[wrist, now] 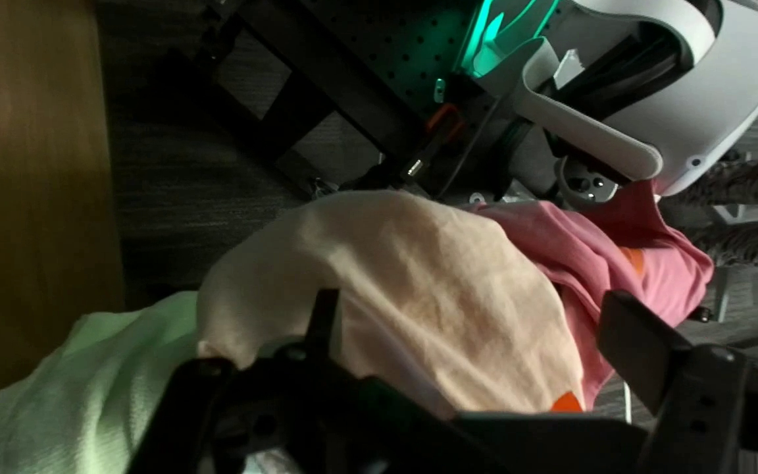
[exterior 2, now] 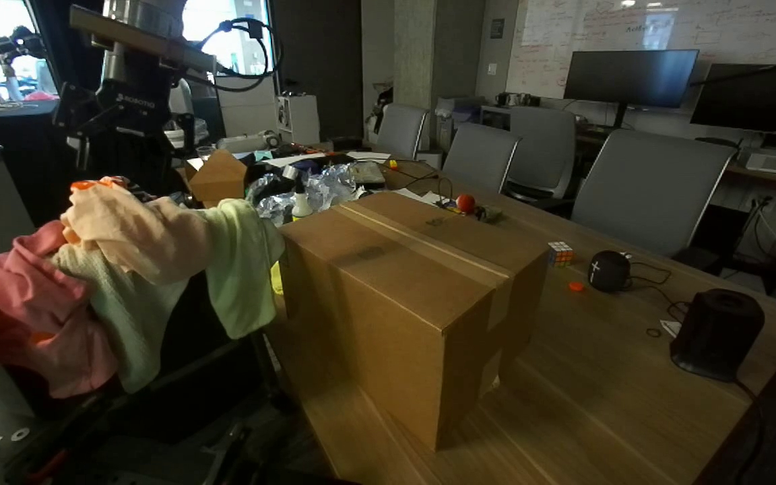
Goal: Move the shirts from the chair and put them on top of the box.
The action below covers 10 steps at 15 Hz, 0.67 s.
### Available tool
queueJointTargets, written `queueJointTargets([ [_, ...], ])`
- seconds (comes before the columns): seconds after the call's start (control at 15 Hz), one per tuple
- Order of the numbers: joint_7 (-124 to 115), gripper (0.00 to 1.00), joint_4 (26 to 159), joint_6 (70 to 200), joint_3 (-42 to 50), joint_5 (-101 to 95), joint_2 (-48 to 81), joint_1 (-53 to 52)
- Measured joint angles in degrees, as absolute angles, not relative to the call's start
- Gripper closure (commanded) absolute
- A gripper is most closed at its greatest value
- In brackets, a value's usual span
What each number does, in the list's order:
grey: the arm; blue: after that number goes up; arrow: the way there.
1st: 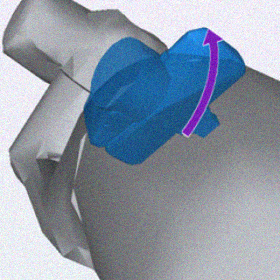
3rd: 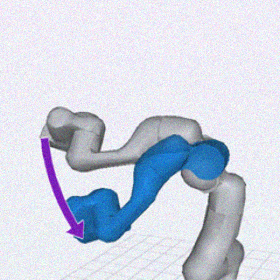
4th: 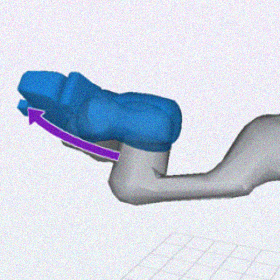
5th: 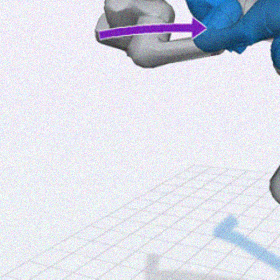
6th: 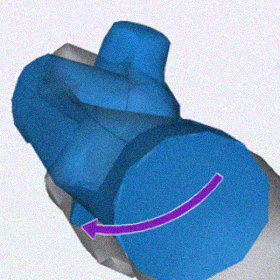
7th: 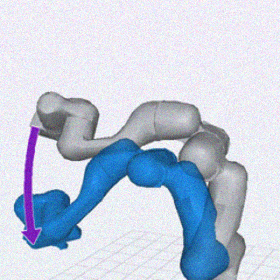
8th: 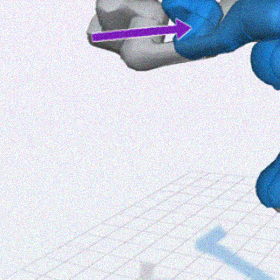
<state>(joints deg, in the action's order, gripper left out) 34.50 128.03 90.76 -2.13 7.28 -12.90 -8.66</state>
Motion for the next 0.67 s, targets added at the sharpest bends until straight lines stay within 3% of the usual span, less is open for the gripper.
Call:
queueJointTargets([
  [0.67, 26.9, 0.00, 126.8, 105.0, -4.3, 10.0, -5.8, -8.7],
])
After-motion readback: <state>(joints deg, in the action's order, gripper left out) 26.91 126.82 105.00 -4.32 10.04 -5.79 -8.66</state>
